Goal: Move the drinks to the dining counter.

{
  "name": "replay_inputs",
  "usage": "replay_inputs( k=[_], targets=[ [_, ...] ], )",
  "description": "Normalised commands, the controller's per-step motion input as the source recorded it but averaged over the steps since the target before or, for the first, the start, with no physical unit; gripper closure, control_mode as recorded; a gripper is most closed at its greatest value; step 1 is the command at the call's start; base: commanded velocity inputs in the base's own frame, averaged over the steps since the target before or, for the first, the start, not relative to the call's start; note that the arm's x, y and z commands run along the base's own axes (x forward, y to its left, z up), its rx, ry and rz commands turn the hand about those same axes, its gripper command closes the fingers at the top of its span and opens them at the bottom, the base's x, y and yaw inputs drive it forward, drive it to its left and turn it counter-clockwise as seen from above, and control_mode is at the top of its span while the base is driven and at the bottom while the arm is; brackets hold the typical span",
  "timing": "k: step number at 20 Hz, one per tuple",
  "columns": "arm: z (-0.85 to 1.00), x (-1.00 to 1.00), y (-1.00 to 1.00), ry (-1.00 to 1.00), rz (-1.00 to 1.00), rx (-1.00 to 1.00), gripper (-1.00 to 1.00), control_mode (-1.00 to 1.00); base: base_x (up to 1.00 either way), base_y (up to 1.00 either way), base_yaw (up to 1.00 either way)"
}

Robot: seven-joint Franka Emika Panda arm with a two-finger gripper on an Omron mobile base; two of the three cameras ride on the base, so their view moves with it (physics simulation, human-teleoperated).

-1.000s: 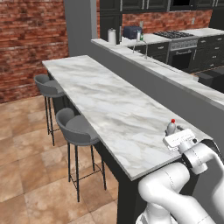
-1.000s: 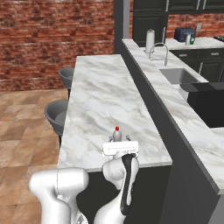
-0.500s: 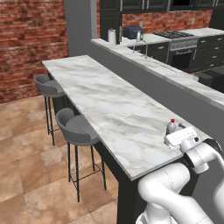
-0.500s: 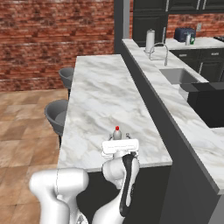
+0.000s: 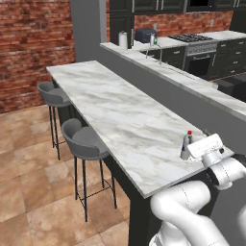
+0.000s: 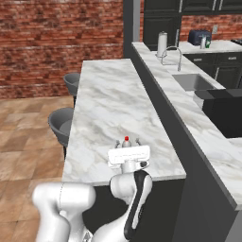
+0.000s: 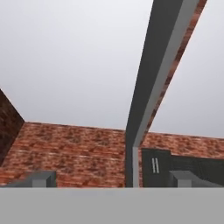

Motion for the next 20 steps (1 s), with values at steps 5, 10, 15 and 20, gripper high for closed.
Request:
replay_inputs(
  k=[5,10,15,20],
  targets=[
    [1.00,-0.60,-0.14,0.07,-0.02,0.00,-1.00,-1.00,0.00,0.00,0.00],
    [1.00,-0.74,-0.19,0.35,-0.05,0.00,-1.00,-1.00,0.00,0.00,0.00],
    [0.99,-0.80,-0.22,0.57,-0.10,0.00,-1.00,-1.00,0.00,0.00,0.00],
    [0.83,-0.85,-0.05,0.67,-0.10,0.00,-1.00,-1.00,0.00,0.00,0.00]
  ],
)
